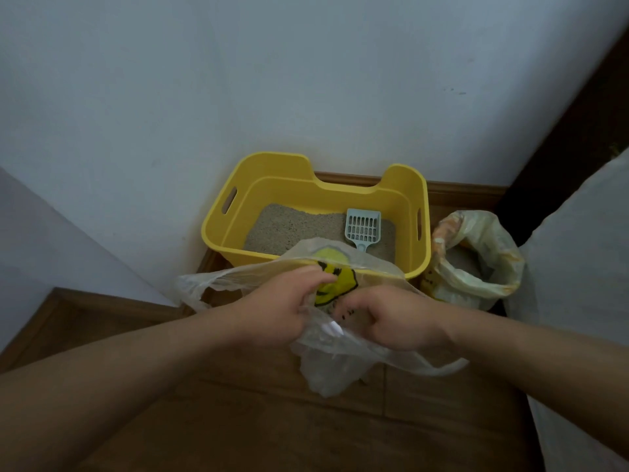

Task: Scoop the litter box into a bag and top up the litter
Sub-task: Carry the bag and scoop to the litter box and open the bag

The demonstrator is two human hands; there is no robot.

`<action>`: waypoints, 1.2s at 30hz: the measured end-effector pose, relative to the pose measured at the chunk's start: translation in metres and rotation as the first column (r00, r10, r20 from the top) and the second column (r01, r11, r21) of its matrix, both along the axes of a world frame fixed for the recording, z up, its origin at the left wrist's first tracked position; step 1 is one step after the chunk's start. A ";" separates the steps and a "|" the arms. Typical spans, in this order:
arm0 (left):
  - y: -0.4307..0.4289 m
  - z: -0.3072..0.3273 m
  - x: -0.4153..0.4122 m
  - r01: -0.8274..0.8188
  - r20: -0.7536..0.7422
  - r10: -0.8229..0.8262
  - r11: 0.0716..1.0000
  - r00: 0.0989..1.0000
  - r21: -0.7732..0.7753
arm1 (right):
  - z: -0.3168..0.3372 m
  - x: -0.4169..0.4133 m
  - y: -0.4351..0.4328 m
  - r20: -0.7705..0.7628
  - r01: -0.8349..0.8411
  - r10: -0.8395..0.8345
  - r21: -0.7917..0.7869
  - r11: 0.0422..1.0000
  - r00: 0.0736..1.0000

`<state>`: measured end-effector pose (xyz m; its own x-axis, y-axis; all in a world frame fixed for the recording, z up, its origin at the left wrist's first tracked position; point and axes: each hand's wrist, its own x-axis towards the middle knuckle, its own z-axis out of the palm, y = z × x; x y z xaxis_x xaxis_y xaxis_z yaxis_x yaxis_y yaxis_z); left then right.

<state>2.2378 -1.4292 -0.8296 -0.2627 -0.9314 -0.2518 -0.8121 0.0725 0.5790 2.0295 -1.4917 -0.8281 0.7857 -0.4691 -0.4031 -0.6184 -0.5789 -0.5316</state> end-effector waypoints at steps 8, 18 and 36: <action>0.006 -0.006 0.004 -0.016 -0.182 0.040 0.992 0.983 0.128 | -0.008 -0.006 0.001 -0.221 -0.127 0.106 -0.087 0.988 0.969; 0.019 -0.044 0.017 -0.084 0.066 0.076 0.988 0.995 0.130 | -0.030 -0.024 0.009 -0.283 -0.145 0.099 -0.148 0.978 0.954; 0.025 -0.072 0.032 -0.161 -0.014 0.169 0.962 0.986 0.222 | -0.058 -0.046 -0.008 -0.135 -0.065 0.056 -0.062 0.996 0.989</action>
